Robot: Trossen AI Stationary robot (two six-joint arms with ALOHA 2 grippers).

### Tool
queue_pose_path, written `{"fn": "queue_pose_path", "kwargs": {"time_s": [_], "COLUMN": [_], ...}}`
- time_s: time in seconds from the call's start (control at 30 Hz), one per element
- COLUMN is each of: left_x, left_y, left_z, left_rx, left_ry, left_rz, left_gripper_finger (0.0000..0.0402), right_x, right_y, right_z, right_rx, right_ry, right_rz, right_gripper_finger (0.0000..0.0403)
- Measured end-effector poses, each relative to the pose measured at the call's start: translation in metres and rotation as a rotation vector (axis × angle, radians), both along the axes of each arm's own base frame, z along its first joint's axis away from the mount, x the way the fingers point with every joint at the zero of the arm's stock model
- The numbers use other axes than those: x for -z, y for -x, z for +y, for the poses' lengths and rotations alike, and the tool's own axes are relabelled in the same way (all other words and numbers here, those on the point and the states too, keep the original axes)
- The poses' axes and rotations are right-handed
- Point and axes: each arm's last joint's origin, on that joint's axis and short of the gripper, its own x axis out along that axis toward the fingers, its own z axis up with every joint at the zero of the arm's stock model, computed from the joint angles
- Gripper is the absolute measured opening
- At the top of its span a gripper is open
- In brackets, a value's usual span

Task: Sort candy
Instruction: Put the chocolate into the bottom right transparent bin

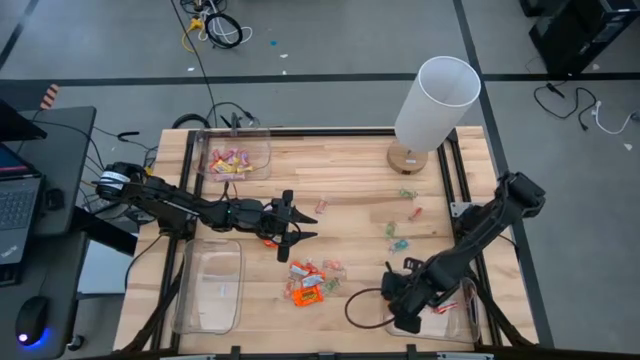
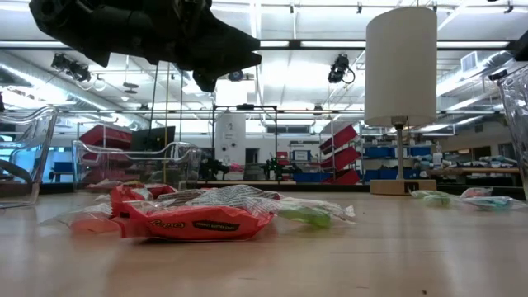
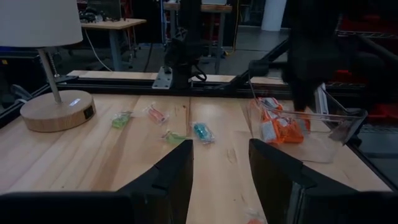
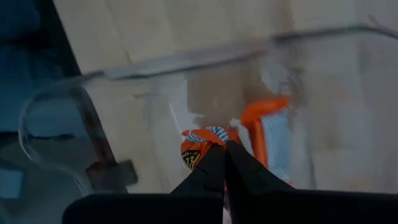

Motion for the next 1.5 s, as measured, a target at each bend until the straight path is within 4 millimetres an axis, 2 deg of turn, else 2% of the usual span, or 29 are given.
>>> {"fn": "queue_pose_path", "kwargs": {"time_s": [0.23,0.33,0.83,1.07,1.3,1.5], "left_x": [0.000,0.000,0.001,0.001,0.001,0.004], "left_y": [0.000,0.000,0.000,0.000,0.000,0.001], "left_z": [0.000,0.000,0.001,0.001,0.001,0.001], "left_rx": [-0.013,-0.013,-0.024,-0.024,-0.024,-0.023], "left_ry": [-0.002,-0.002,-0.005,-0.005,-0.005,-0.009], "left_rz": [0.000,0.000,0.014,0.015,0.015,0.042], "left_gripper_finger": [0.0159,0.0158,0.0158,0.0158,0.0158,0.0158], "right_x": [0.020,0.022,0.020,0.021,0.020,0.004], "right_y": [-0.011,-0.012,-0.017,-0.014,-0.012,-0.006], "right_z": [0.006,0.006,-0.002,-0.005,-0.005,-0.007], "right_rx": [-0.034,-0.040,-0.004,0.015,0.032,0.075], "right_ry": [0.014,0.023,0.038,0.052,0.017,-0.032], "right_rz": [0.005,0.007,0.001,0.051,0.095,0.071], "right_gripper_finger": [0.0000,0.0001,0.0046,0.0071,0.0078,0.0073]}}
